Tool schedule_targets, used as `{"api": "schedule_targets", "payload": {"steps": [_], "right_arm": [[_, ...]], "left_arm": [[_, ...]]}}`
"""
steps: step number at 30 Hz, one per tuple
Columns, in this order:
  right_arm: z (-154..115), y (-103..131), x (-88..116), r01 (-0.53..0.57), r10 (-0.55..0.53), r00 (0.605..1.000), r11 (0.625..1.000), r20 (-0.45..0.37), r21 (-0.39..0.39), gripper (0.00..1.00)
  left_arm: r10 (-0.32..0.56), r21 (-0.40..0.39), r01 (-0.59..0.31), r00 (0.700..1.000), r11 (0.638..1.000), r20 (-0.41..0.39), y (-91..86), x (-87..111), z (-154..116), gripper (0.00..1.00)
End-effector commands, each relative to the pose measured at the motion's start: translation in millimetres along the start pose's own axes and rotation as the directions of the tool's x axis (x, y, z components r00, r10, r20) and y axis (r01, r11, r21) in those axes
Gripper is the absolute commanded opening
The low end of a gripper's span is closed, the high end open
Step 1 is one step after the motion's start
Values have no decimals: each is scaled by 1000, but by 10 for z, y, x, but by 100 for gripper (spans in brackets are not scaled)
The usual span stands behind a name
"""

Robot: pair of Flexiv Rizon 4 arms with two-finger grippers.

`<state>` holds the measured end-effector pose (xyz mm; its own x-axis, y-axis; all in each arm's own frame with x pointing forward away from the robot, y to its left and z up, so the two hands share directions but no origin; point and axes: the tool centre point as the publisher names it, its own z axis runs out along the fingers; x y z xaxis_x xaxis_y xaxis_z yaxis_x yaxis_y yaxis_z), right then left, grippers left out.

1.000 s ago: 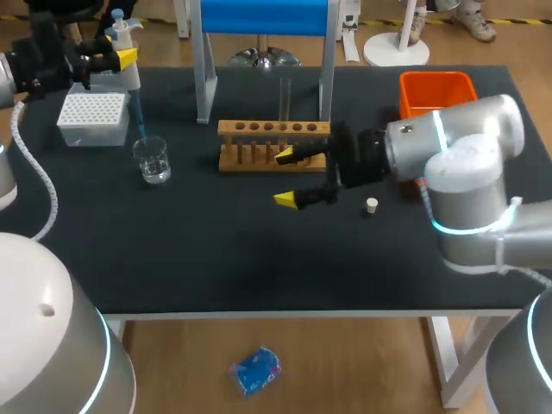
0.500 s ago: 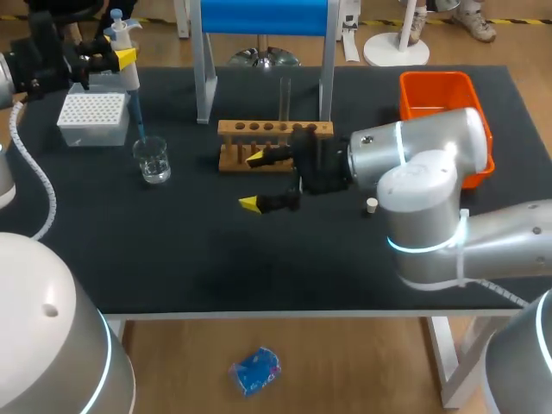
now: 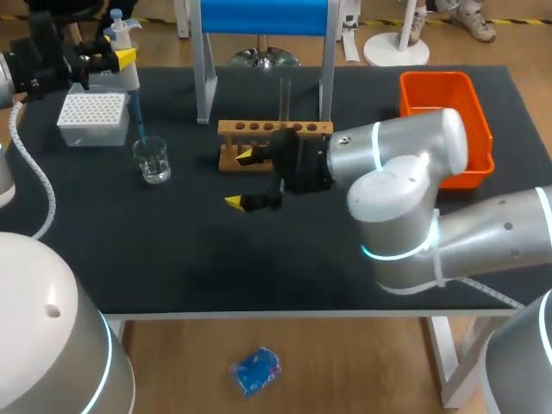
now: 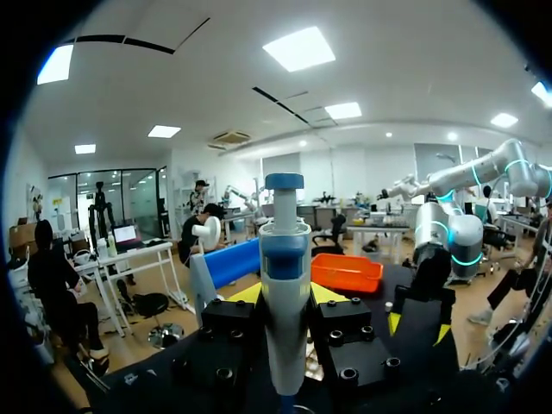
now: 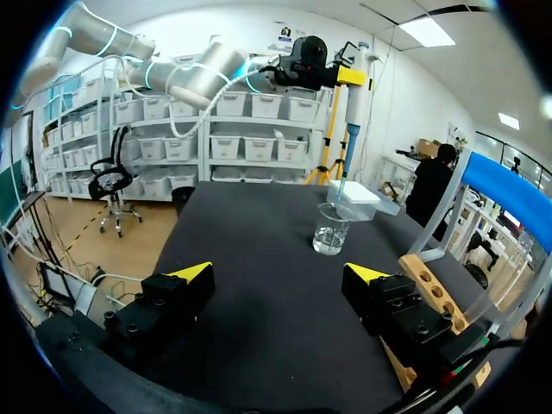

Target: Invert the test tube, pick up the pipette, mount the tip to pipette, aspirate from beaker and dispense into the tube, eject the tip, return the pipette, and cap with the stopper.

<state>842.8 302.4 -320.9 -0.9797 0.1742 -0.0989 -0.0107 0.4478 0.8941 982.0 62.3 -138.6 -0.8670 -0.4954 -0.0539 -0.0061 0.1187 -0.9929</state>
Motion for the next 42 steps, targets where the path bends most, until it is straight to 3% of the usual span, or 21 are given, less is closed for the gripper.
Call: {"api": "schedule_targets", "payload": {"steps": [1,10,21,42], "right_arm": [[537,6,-18,-14,14,1000,1000,28,-4,100],[967,-33,-160,-59,60,997,998,51,-23,100],[1310,-50,-264,-87,89,994,996,62,-29,100],[1419,-33,-321,-100,101,994,995,51,-5,100]], "left_arm": [[2,2,-2,1000,1000,0,3,3,-2,0],[2,2,-2,1000,1000,0,3,3,-2,0],[2,2,-2,1000,1000,0,3,3,-2,0],[2,2,-2,1000,1000,0,3,3,-2,0]]}}
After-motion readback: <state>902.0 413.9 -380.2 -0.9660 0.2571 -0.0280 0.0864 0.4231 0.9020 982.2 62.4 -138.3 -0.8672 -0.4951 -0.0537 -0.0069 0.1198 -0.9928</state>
